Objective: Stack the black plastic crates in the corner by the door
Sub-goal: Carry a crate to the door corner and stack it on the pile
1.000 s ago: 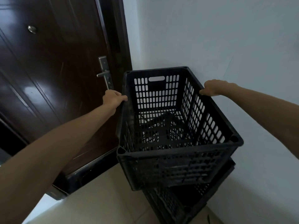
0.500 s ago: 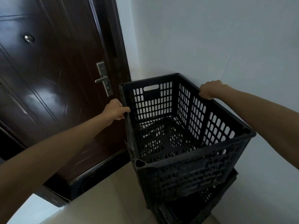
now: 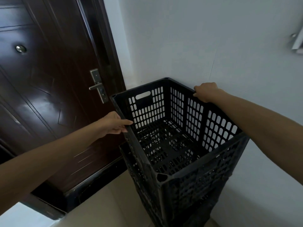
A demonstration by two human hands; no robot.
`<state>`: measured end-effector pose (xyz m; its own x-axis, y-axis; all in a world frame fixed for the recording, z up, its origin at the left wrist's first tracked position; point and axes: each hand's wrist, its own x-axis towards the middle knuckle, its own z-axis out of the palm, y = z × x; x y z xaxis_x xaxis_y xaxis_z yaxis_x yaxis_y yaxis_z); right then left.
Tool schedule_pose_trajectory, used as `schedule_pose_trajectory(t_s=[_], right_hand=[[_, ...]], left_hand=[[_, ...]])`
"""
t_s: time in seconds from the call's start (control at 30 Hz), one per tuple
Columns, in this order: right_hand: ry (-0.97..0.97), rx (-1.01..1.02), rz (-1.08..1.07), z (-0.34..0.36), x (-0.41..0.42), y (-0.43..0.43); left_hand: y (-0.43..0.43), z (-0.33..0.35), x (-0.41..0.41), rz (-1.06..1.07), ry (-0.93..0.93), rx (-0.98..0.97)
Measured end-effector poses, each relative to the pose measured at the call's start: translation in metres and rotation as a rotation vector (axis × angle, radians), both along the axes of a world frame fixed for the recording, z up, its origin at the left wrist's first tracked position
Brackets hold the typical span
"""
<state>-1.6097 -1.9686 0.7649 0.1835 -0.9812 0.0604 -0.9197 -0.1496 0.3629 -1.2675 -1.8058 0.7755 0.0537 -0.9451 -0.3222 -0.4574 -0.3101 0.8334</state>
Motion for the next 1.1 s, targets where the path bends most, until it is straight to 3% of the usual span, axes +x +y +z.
schedule_pose_trajectory(t_s=[0.7,0.8,0.87,0.93,1.0,1.1], right_hand=[[-0.14,-0.022,-0.021,-0.021,0.028,0.021],[-0.152,-0.032,-0.041,-0.021,0.037,0.033],[-0.136,-0.056,-0.005,-0.018,0.046,0.043],[-0.137,-0.048,0.034,-0.014,0.059,0.058],[-0.143,-0.03,0.079,-0.009,0.074,0.075],[-0.177,0.02,0.091,-0.001,0.094,0.113]], left_hand=[[0.036,-0.023,0.017,-0.055,0.134,-0.007],[0.032,-0.016,0.024,-0.162,-0.199,-0.054],[0.025,-0.013,0.032,-0.263,-0.51,-0.182],[0.018,-0.011,0.032,-0.333,-0.705,-0.36],[0.014,-0.014,0.019,-0.399,-0.812,-0.535],[0.023,-0.024,-0.013,-0.572,-0.77,-0.753]])
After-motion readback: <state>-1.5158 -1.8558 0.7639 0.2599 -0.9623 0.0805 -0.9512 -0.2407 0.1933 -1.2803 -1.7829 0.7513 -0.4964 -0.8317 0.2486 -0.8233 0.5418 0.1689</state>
